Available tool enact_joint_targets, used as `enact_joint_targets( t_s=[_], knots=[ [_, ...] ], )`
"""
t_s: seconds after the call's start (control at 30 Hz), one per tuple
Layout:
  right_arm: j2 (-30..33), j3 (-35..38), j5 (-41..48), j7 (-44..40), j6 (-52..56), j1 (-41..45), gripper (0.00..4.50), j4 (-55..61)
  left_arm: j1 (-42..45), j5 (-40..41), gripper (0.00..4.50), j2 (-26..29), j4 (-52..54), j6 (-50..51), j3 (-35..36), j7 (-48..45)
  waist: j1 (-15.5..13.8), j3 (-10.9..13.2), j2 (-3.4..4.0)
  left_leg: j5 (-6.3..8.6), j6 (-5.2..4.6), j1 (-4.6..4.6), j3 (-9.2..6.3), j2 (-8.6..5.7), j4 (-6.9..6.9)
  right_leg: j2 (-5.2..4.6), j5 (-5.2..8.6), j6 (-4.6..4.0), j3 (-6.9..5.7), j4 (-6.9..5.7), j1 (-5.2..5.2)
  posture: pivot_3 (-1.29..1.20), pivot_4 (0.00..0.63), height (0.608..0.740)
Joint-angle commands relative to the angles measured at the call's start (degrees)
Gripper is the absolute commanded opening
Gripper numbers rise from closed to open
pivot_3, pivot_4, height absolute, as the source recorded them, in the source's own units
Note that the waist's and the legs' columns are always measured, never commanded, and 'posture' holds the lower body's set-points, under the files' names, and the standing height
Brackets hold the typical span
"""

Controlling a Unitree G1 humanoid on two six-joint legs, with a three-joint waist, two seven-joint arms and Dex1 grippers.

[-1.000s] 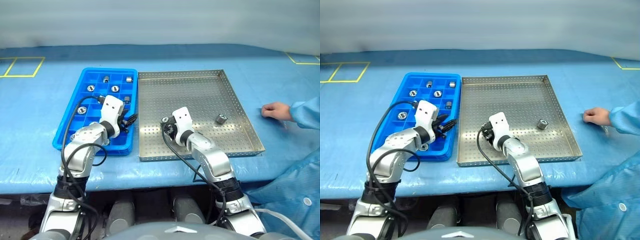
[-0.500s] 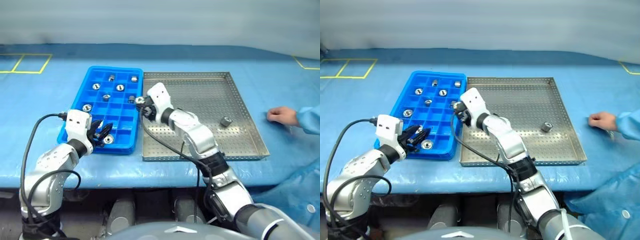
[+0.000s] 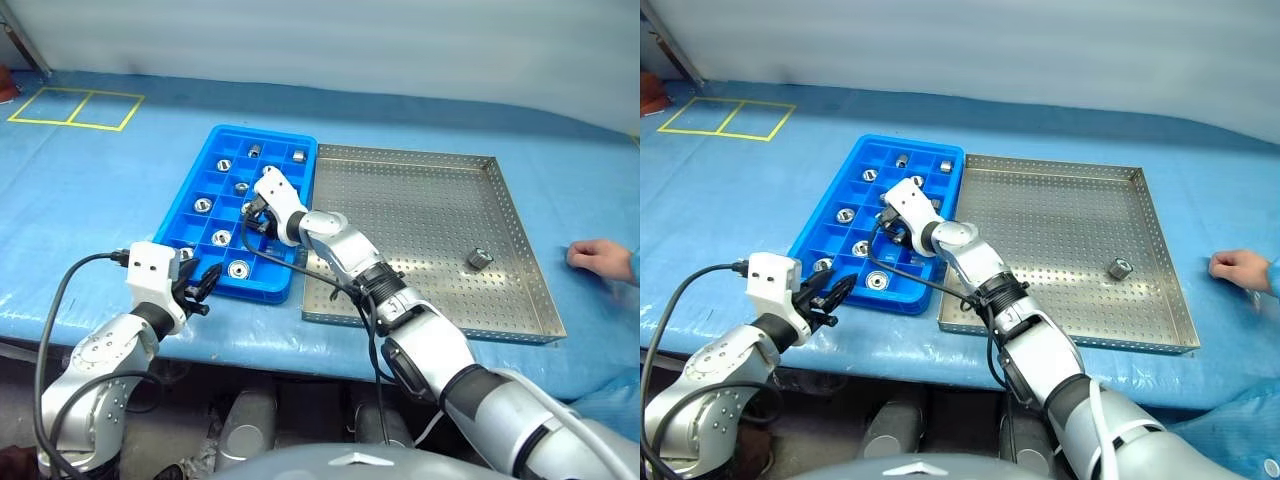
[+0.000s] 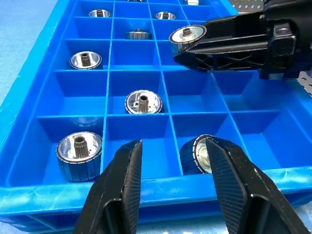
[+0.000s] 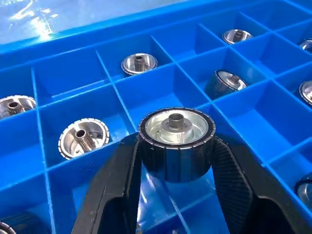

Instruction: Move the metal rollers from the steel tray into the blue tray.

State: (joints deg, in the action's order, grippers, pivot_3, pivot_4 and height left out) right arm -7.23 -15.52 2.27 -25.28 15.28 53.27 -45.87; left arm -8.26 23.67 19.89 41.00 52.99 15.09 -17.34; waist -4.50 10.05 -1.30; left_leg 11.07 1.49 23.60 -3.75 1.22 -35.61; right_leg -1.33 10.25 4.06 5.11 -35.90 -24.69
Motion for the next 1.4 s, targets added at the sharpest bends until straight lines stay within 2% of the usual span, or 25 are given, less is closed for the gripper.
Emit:
enact_joint_targets(
  t_s=[0.03, 0.07, 0.1, 0.13, 0.23, 0.37, 0.5, 0.67, 0.73, 0.87, 1.0, 1.4],
  knots=[
    [-0.2, 2.5, -0.1, 0.3, -2.1, 2.5, 1.99, -1.6, 0.8, 0.5, 2.22, 0.3, 1.7, -1.1, -1.2, 0.4, -0.1, 0.0, 0.00, 0.00, 0.00, 0.00, -0.04, 0.01, 0.05, 0.00, 0.02, -0.04, -0.07, 0.00, -0.01, 0.37, 0.150, 0.740],
    [-0.1, 2.9, 0.4, -0.4, -1.5, 2.3, 1.99, -1.1, 1.1, 0.3, 2.22, 0.4, 1.1, -1.0, -1.7, 0.4, -0.2, 0.0, 0.00, 0.00, 0.01, 0.00, -0.10, 0.02, 0.07, 0.00, 0.06, -0.10, -0.15, 0.00, -0.01, 0.36, 0.150, 0.740],
    [0.0, 3.0, 0.4, -0.9, -1.1, 1.9, 2.52, -0.1, 1.5, 0.2, 2.22, 0.5, 0.6, -1.0, -2.1, 0.5, -0.2, 0.0, 0.00, 0.00, 0.01, 0.01, -0.17, 0.03, 0.11, 0.00, 0.09, -0.15, -0.24, 0.00, -0.01, 0.35, 0.150, 0.740],
    [0.0, 3.0, 0.4, -1.2, -0.9, 1.5, 2.69, 0.6, 1.7, 0.1, 2.22, 0.6, 0.3, -1.0, -2.4, 0.5, -0.2, 0.0, 0.01, 0.00, 0.01, 0.01, -0.23, 0.04, 0.14, 0.00, 0.12, -0.20, -0.34, 0.00, 0.00, 0.34, 0.150, 0.740],
    [-0.5, 4.7, 1.4, 1.2, 0.0, -1.4, 3.66, 7.4, 3.5, 0.4, 2.22, 1.0, -1.0, -0.9, -3.9, 0.0, -0.2, 0.0, 0.02, -0.01, 0.03, 0.03, -0.47, 0.07, 0.20, 0.01, 0.18, -0.31, -0.58, -0.03, 0.01, 0.32, 0.150, 0.740],
    [1.1, 5.5, 1.9, 3.0, 4.3, -8.4, 3.66, 23.4, 6.2, 0.4, 2.22, 0.5, -3.4, -1.1, -7.0, -0.5, -0.2, 0.0, 0.03, -0.04, 0.07, 0.08, -0.71, 0.07, 0.25, 0.00, 0.24, -0.40, -0.86, -0.02, 0.05, 0.29, 0.150, 0.740],
    [6.6, 6.6, -1.2, 7.3, 10.9, -18.6, 3.66, 42.7, 10.3, 0.6, 2.22, -1.5, -6.0, -2.3, -12.5, -1.4, -0.6, 0.0, 0.04, -0.09, 0.17, 0.16, -0.87, 0.02, 0.24, -0.09, 0.27, -0.43, -1.03, 0.00, 0.10, 0.24, 0.150, 0.740],
    [15.6, 12.0, -8.0, 15.3, 19.9, -29.4, 3.66, 57.2, 16.6, 0.1, 2.22, -3.8, -11.1, -4.4, -19.2, -3.8, 0.1, 0.0, 0.07, -0.13, 0.28, 0.17, -0.83, -0.04, 0.07, -0.17, 0.26, -0.39, -1.02, -0.03, 0.13, 0.15, 0.150, 0.740],
    [17.0, 13.7, -8.1, 16.2, 22.6, -31.8, 3.66, 60.2, 18.6, -0.1, 2.22, -4.0, -13.1, -5.1, -20.3, -4.6, 0.8, 0.0, 0.08, -0.13, 0.28, 0.18, -0.83, -0.04, 0.02, -0.17, 0.26, -0.39, -1.02, -0.06, 0.13, 0.10, 0.150, 0.740],
    [17.5, 17.6, -7.8, 18.9, 25.2, -35.0, 3.66, 61.5, 22.7, -0.4, 2.22, -3.7, -17.3, -6.4, -22.5, -7.1, 4.3, 0.0, 0.12, -0.13, 0.27, 0.14, -0.79, -0.02, 0.04, -0.16, 0.25, -0.37, -0.99, -0.09, 0.14, 0.02, 0.150, 0.740],
    [16.3, 21.3, -10.2, 26.1, 24.7, -36.1, 3.66, 59.5, 25.0, -0.6, 2.22, -3.6, -19.5, -7.4, -24.3, -9.0, 6.6, -0.1, 0.14, -0.12, 0.26, 0.14, -0.76, -0.01, 0.06, -0.15, 0.23, -0.34, -0.94, -0.10, 0.12, -0.01, 0.150, 0.740],
    [14.3, 26.5, -8.9, 32.6, 22.5, -37.0, 3.66, 51.7, 25.0, -2.2, 2.22, -3.2, -21.5, -8.4, -26.0, -9.4, 8.4, -0.1, 0.15, -0.13, 0.25, 0.12, -0.72, -0.03, -0.04, -0.13, 0.16, -0.23, -0.83, -0.10, 0.17, -0.01, 0.150, 0.740]
  ],
)
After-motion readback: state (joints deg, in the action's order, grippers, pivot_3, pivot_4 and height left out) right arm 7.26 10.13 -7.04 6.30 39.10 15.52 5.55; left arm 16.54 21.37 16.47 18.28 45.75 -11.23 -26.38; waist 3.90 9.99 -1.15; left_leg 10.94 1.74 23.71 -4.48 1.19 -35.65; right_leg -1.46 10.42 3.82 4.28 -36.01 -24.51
